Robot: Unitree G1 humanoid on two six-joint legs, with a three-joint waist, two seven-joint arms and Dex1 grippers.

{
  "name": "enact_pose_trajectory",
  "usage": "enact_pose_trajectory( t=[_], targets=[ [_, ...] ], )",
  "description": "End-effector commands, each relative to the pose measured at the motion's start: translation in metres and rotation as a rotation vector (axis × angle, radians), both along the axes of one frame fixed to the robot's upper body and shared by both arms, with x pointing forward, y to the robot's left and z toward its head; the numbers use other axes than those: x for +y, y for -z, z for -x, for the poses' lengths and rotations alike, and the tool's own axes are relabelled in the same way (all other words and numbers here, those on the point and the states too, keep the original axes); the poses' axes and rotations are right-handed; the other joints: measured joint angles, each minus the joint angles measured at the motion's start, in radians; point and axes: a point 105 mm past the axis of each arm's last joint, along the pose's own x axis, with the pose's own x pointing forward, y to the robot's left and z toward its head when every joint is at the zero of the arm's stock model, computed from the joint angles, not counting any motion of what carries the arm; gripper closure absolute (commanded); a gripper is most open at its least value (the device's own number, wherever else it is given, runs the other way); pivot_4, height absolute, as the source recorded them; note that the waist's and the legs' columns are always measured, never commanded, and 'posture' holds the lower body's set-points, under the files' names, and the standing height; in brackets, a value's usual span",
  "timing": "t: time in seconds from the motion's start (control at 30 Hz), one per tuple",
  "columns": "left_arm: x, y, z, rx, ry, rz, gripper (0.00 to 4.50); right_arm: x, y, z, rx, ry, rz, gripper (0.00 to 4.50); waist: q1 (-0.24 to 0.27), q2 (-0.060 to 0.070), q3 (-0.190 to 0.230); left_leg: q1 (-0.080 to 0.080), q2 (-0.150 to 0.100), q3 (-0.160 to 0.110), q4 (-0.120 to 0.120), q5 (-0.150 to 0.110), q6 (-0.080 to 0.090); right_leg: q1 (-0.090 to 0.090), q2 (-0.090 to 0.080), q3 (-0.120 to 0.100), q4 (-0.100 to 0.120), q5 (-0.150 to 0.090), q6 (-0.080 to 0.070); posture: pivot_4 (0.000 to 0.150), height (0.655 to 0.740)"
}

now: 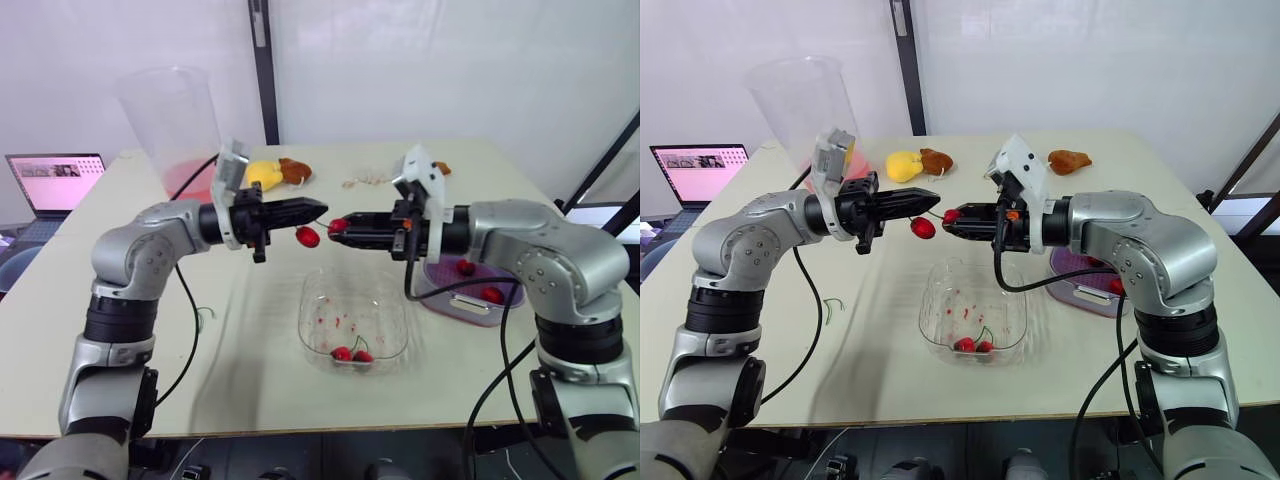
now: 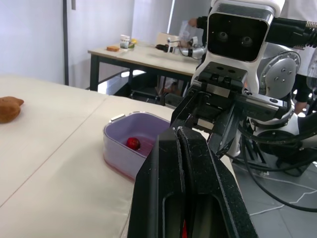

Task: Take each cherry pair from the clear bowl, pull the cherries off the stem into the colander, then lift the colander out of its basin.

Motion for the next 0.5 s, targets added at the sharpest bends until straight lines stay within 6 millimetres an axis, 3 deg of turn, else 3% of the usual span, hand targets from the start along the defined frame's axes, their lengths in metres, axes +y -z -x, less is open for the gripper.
enact_pose_trajectory(
  t=[0.03, 0.23, 0.4, 0.5],
  targets=[
    [0.002, -0.013, 0.005, -0.054, 0.002, 0.020, 4.50, -0.005, -0.003, 0.002, -0.018, 0.006, 0.007, 3.53, 0.000, 0.000, 0.000, 0.000, 0.000, 0.000, 0.000, 0.000, 0.000, 0.000, 0.000, 0.000, 0.000, 0.000, 0.000, 0.150, 0.7400],
    [0.000, -0.015, 0.002, -0.061, 0.011, 0.023, 4.50, -0.019, 0.016, 0.003, 0.056, 0.025, 0.045, 3.53, 0.002, 0.000, 0.000, 0.000, 0.000, 0.000, 0.000, 0.000, 0.000, 0.000, 0.000, 0.000, 0.000, 0.000, 0.000, 0.150, 0.7400],
    [-0.002, -0.017, 0.001, -0.070, 0.019, 0.025, 4.50, -0.038, 0.016, 0.003, 0.080, 0.076, 0.031, 3.53, 0.004, 0.000, 0.000, 0.000, 0.000, 0.000, 0.000, 0.000, 0.000, 0.000, 0.000, 0.000, 0.000, 0.000, 0.000, 0.150, 0.7400],
    [-0.002, -0.017, 0.001, -0.076, 0.013, 0.030, 4.50, -0.089, 0.018, -0.012, 0.051, 0.284, 0.095, 3.53, 0.017, 0.000, 0.000, 0.000, 0.000, 0.000, 0.000, 0.000, 0.000, 0.000, 0.000, 0.000, 0.000, 0.000, 0.000, 0.150, 0.7400]
  ],
)
